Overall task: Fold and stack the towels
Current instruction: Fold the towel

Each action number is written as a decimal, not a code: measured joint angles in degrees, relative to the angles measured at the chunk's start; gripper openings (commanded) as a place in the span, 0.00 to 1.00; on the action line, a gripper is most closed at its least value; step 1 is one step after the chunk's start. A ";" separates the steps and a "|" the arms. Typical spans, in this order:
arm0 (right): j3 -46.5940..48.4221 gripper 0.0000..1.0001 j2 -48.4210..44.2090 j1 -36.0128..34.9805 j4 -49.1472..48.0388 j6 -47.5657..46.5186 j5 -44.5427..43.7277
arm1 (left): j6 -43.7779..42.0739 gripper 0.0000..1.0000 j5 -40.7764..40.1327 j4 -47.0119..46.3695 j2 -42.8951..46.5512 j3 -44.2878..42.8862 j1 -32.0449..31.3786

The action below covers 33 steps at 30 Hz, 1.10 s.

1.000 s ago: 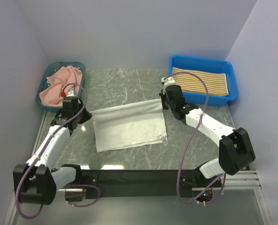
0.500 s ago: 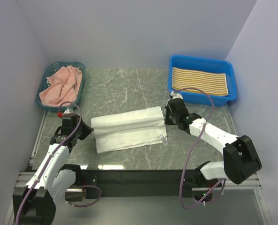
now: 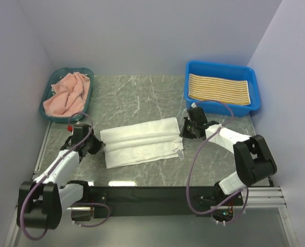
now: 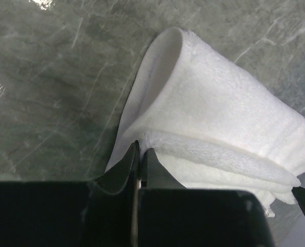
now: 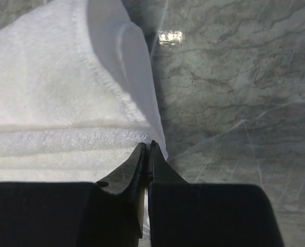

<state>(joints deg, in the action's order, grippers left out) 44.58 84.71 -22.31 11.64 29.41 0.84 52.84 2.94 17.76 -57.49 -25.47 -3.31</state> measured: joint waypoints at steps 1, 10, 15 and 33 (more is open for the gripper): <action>0.11 0.00 1.01 0.66 -0.28 0.24 1.05 | 0.02 0.01 0.11 -1.01 -1.53 0.00 0.02; 7.72 0.00 10.21 3.13 -0.90 0.11 3.04 | -1.25 0.01 0.00 -5.11 -21.81 -11.30 0.52; 12.44 0.00 12.50 3.32 -0.87 -1.36 1.44 | -3.58 0.01 -1.07 -4.98 -27.17 -19.61 0.81; 9.29 0.00 -1.90 3.04 -1.92 -4.39 1.55 | -4.50 0.01 -2.27 -1.66 -8.13 -14.97 0.79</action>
<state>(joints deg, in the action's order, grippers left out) 53.87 82.81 -19.27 9.72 25.02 2.39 48.34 0.67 16.10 -65.63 -40.45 -2.52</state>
